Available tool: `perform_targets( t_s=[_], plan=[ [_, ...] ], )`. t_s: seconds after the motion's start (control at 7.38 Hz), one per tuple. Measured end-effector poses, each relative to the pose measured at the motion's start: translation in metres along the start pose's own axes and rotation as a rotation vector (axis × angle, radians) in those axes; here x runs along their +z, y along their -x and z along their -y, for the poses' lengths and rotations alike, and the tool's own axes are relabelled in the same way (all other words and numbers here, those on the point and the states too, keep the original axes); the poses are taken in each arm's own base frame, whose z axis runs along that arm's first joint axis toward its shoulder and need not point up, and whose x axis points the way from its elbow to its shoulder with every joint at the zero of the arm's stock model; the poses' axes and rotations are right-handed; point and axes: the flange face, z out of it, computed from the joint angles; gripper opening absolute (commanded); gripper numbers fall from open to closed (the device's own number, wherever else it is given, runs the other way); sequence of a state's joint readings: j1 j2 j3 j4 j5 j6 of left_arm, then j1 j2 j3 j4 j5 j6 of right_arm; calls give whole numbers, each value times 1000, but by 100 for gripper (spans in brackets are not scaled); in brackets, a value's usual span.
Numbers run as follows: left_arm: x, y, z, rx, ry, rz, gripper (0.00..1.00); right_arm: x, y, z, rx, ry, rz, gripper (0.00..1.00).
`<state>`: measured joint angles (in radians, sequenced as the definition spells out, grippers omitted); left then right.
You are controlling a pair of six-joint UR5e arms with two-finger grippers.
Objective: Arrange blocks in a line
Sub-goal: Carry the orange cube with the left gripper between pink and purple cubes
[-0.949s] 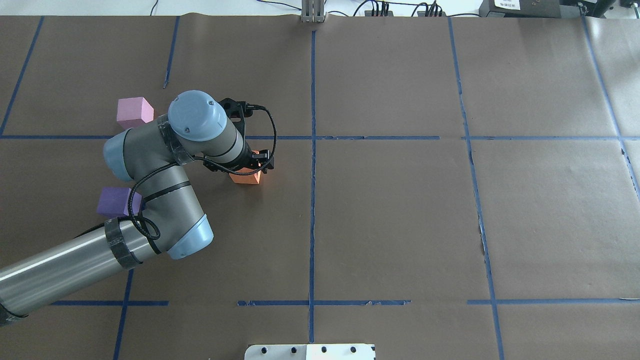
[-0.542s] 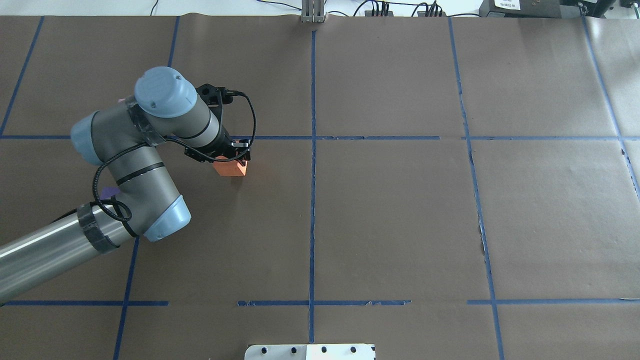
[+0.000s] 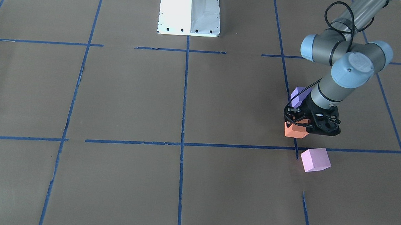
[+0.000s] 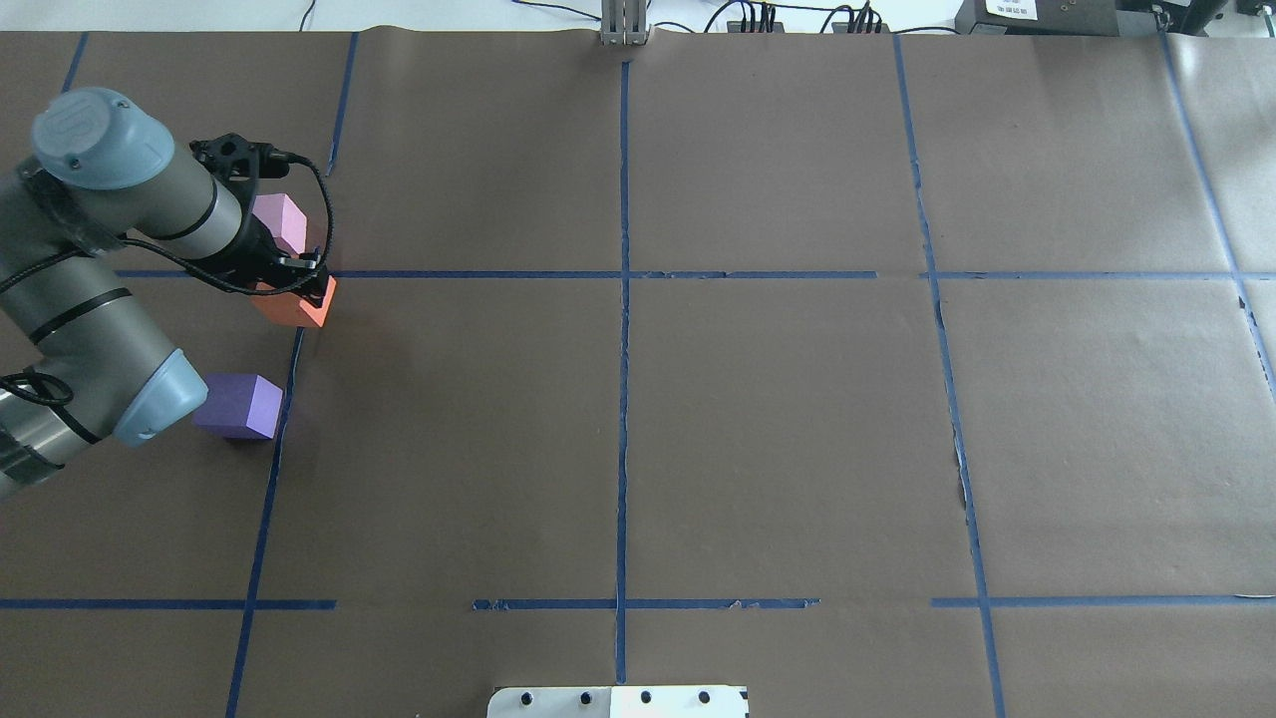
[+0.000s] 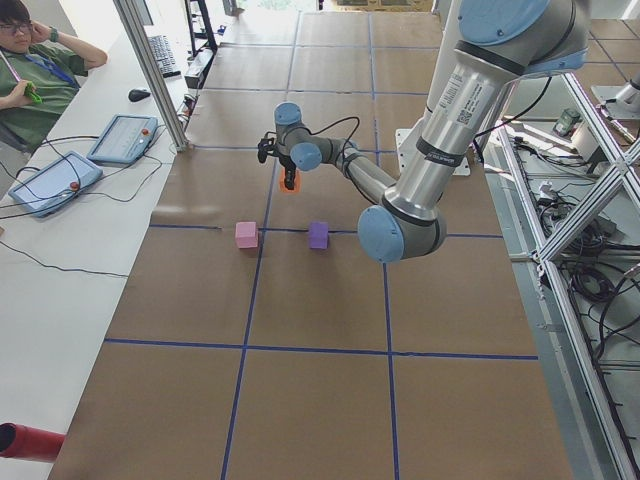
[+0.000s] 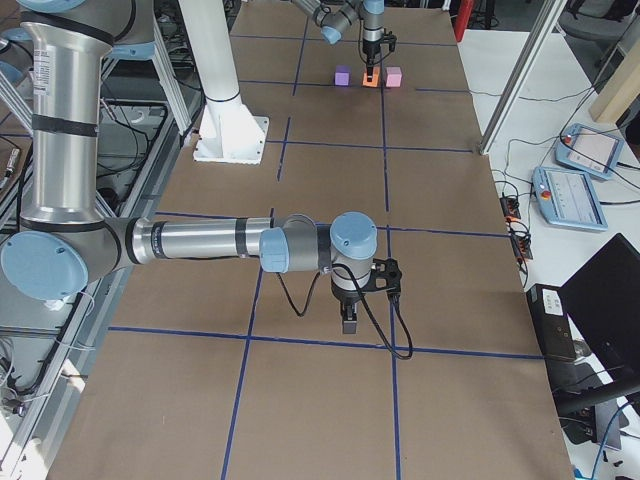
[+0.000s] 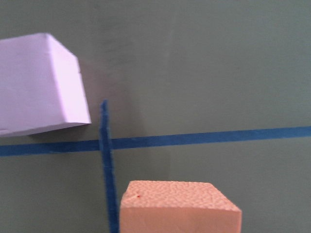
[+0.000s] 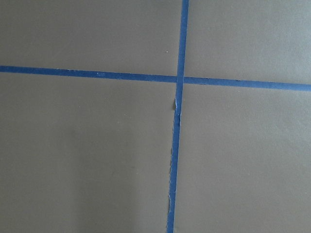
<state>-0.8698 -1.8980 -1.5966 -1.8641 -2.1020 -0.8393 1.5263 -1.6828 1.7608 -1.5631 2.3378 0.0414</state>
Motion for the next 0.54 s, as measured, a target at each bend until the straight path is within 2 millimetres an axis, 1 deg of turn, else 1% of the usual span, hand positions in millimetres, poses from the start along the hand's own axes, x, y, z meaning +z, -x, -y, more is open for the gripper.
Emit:
perform_targets(
  t_s=[0.14,0.27,0.41,0.54],
  plan=[
    [5,17,-3,-1,9,16,23,0,0,0,0,0,0,100],
    [10,24,-5,-6,17,25,49,0,0,0,1,1,0,100],
    [14,24,-4,-9,22,28,99,0,0,0,0,0,0,100],
    [16,24,-4,-12,24,30,100,0,0,0,0,0,0,100]
  ],
)
